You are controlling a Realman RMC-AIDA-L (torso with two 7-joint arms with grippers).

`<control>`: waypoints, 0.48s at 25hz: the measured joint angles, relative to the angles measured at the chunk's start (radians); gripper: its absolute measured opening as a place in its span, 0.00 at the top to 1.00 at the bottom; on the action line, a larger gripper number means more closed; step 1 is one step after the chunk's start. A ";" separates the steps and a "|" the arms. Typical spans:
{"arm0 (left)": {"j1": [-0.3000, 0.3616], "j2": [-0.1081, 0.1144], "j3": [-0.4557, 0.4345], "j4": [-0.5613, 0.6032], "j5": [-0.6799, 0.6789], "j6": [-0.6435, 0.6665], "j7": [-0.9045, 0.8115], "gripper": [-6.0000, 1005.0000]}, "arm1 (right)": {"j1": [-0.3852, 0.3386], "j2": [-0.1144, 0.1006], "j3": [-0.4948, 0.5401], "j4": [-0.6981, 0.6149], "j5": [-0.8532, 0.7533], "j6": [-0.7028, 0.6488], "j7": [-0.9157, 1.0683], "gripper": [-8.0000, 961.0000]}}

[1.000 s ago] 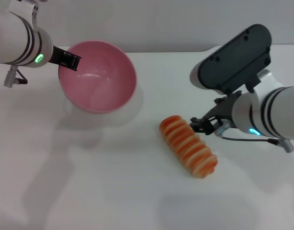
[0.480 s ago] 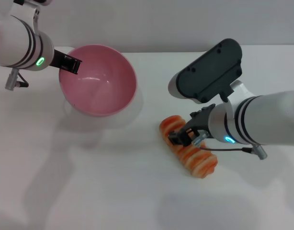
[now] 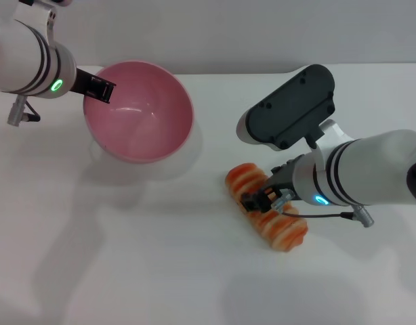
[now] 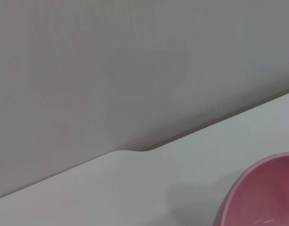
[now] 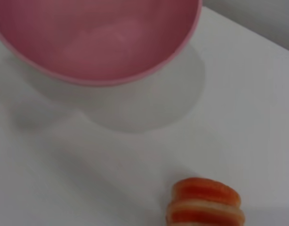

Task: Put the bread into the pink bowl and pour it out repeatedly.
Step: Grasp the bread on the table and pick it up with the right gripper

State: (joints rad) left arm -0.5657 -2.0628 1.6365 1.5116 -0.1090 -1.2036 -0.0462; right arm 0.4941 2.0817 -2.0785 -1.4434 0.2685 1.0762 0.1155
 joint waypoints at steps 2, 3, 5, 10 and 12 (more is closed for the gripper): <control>0.000 0.000 0.000 0.000 0.000 0.000 0.002 0.95 | 0.006 0.000 0.000 0.014 0.000 -0.006 0.002 0.28; 0.000 0.000 0.000 0.000 0.000 0.000 0.002 0.95 | 0.011 0.000 0.000 0.023 0.001 -0.010 0.002 0.28; 0.000 0.000 0.000 0.000 0.000 0.000 0.003 0.95 | 0.022 0.000 0.000 0.048 0.002 -0.020 0.003 0.28; -0.001 0.000 0.000 0.001 0.000 0.003 0.005 0.95 | 0.068 0.001 0.000 0.137 0.041 -0.036 0.004 0.29; -0.002 0.000 0.000 0.001 0.000 0.006 0.007 0.95 | 0.082 0.001 0.001 0.162 0.063 -0.044 0.002 0.29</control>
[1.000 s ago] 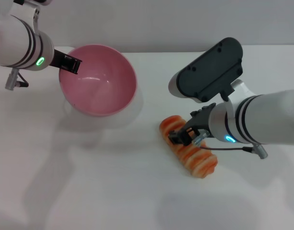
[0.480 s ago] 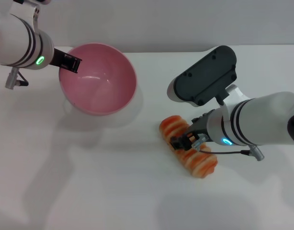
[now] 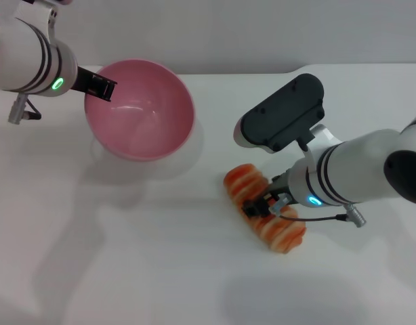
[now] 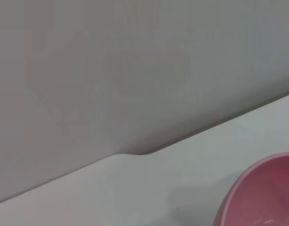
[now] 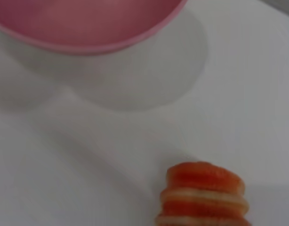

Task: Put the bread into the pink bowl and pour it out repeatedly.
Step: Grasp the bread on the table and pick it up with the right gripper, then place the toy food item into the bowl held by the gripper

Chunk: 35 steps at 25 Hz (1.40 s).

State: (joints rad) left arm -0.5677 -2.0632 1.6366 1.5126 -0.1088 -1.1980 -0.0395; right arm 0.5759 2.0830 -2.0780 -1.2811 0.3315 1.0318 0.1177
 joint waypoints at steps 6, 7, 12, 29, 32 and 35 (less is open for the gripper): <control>-0.001 0.000 0.000 -0.002 0.000 0.005 0.000 0.95 | 0.012 0.000 -0.006 0.010 0.007 0.006 -0.003 0.30; -0.002 0.001 0.000 -0.002 0.000 0.005 0.000 0.95 | 0.013 0.000 -0.007 0.007 0.006 0.012 -0.002 0.30; -0.004 0.001 0.000 -0.005 0.002 0.006 0.002 0.95 | -0.004 -0.006 -0.011 -0.037 -0.036 0.039 -0.012 0.31; -0.011 0.002 0.001 -0.035 0.000 0.021 0.003 0.95 | -0.077 -0.007 -0.013 -0.307 -0.176 0.191 -0.016 0.56; -0.012 0.002 0.000 -0.046 -0.001 0.026 0.003 0.95 | -0.098 -0.008 0.002 -0.422 -0.235 0.256 -0.017 0.59; -0.012 0.000 0.004 -0.057 -0.018 0.035 0.003 0.95 | -0.110 -0.008 0.008 -0.529 -0.308 0.295 -0.017 0.62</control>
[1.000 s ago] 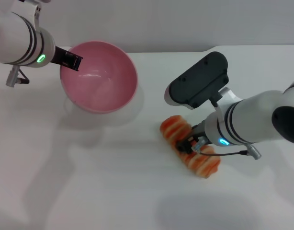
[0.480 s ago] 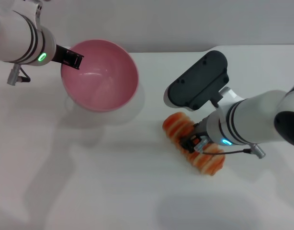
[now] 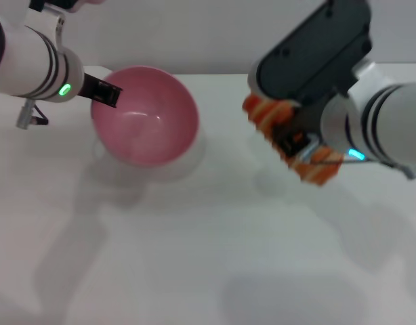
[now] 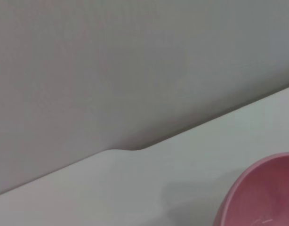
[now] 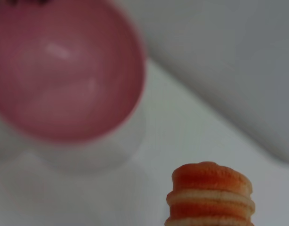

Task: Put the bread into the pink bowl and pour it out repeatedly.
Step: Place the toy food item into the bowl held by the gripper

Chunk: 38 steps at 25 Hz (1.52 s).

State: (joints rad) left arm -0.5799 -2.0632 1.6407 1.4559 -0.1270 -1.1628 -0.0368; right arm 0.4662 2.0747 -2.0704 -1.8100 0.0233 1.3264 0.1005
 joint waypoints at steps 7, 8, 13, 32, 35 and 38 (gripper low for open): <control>-0.001 -0.003 0.095 -0.001 -0.084 0.033 -0.009 0.95 | 0.007 0.000 0.004 -0.096 -0.066 -0.028 -0.013 0.65; -0.003 -0.004 0.106 0.000 -0.090 0.033 -0.010 0.95 | 0.009 0.000 0.004 -0.091 -0.071 -0.045 -0.013 0.65; -0.013 -0.004 0.129 0.006 -0.118 0.037 -0.012 0.95 | 0.018 0.003 -0.004 -0.042 -0.073 -0.120 -0.013 0.71; -0.022 -0.005 0.129 0.021 -0.152 0.038 -0.009 0.95 | 0.035 0.007 -0.031 0.125 -0.016 -0.335 0.005 0.75; -0.022 -0.005 0.129 0.021 -0.154 0.038 -0.008 0.95 | 0.035 0.007 -0.033 0.130 -0.016 -0.334 0.005 0.72; -0.022 -0.005 0.129 0.021 -0.154 0.038 -0.006 0.95 | 0.035 0.007 -0.036 0.133 -0.016 -0.333 0.004 0.69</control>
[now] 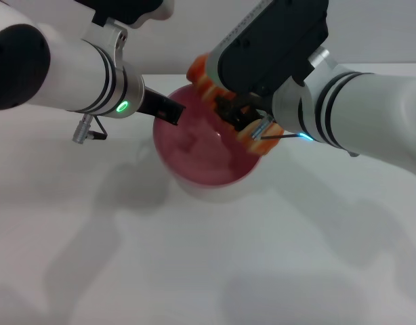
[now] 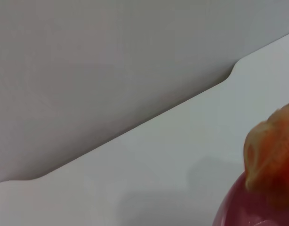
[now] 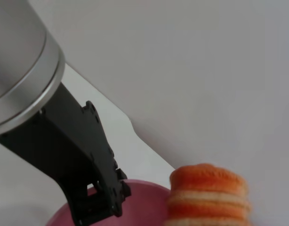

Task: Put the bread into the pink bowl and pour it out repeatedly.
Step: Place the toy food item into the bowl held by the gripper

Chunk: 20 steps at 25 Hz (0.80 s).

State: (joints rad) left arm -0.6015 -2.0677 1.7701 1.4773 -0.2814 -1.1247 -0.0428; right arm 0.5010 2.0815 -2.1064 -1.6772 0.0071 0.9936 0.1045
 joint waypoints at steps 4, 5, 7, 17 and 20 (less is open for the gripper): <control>-0.001 0.000 0.000 0.000 0.000 0.000 0.001 0.95 | -0.004 -0.001 -0.001 0.001 -0.002 0.001 -0.001 0.57; -0.002 0.000 0.000 0.000 0.000 -0.001 0.001 0.95 | -0.004 -0.001 -0.001 0.001 -0.002 0.001 -0.001 0.53; -0.002 0.000 0.000 0.000 0.000 -0.001 0.001 0.95 | -0.002 -0.001 -0.001 0.003 -0.002 0.001 0.002 0.46; 0.008 0.005 -0.012 -0.004 0.010 0.016 0.012 0.95 | -0.019 -0.001 0.013 -0.077 -0.242 0.157 0.187 0.31; 0.010 0.007 -0.037 -0.006 0.013 0.016 0.028 0.95 | -0.031 -0.002 0.036 -0.077 -0.387 0.306 0.233 0.31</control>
State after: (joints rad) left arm -0.5920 -2.0605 1.7327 1.4715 -0.2689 -1.1083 -0.0146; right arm 0.4705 2.0795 -2.0700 -1.7542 -0.3794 1.2996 0.3374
